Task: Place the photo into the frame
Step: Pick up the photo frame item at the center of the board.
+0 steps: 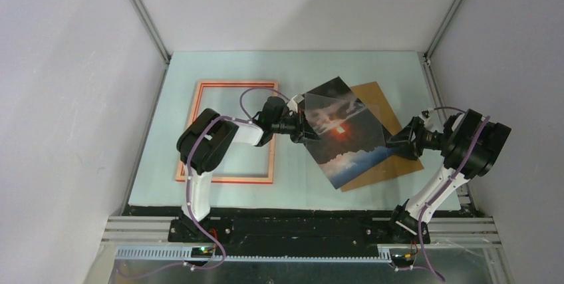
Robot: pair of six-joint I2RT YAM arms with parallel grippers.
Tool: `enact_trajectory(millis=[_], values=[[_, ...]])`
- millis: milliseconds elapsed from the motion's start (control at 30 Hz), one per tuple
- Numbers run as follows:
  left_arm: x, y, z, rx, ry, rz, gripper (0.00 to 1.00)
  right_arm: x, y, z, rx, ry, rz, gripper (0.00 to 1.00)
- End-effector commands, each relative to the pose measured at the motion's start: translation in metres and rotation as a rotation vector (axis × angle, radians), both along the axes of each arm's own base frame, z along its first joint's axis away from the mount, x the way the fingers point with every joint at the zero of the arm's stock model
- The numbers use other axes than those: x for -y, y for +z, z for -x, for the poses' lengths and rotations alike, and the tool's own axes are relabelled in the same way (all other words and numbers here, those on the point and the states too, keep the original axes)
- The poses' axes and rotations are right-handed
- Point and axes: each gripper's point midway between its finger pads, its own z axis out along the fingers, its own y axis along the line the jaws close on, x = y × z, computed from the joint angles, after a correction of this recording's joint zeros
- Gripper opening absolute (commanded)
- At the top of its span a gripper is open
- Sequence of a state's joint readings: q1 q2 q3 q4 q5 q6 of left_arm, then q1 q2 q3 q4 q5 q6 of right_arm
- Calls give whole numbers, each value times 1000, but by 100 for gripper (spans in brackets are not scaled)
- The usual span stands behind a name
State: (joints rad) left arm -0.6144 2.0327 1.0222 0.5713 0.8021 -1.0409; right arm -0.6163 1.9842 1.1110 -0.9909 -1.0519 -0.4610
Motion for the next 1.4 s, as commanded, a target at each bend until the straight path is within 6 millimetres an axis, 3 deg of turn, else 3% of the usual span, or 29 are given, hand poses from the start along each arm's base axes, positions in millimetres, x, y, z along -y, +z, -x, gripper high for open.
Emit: enact_trajectory(millis=[0,100,200,500,867,1167,1367], values=[[-3,41,-14,167,-7,28,3,-1,26,-4,107,20,39,82],[-13,49,-22,239,-6,13,0,-6,40,-6,160,41,48,94],[-19,68,-25,303,-19,35,0,-16,58,-8,225,78,60,99],[-33,123,-11,490,-100,111,0,-47,105,-19,412,159,90,99],[-70,191,7,573,-129,208,0,-75,144,-30,572,213,154,96],[-96,225,25,652,-112,226,0,-116,166,-40,693,304,115,94],[-100,238,34,667,-128,244,0,-143,191,-35,784,371,34,93]])
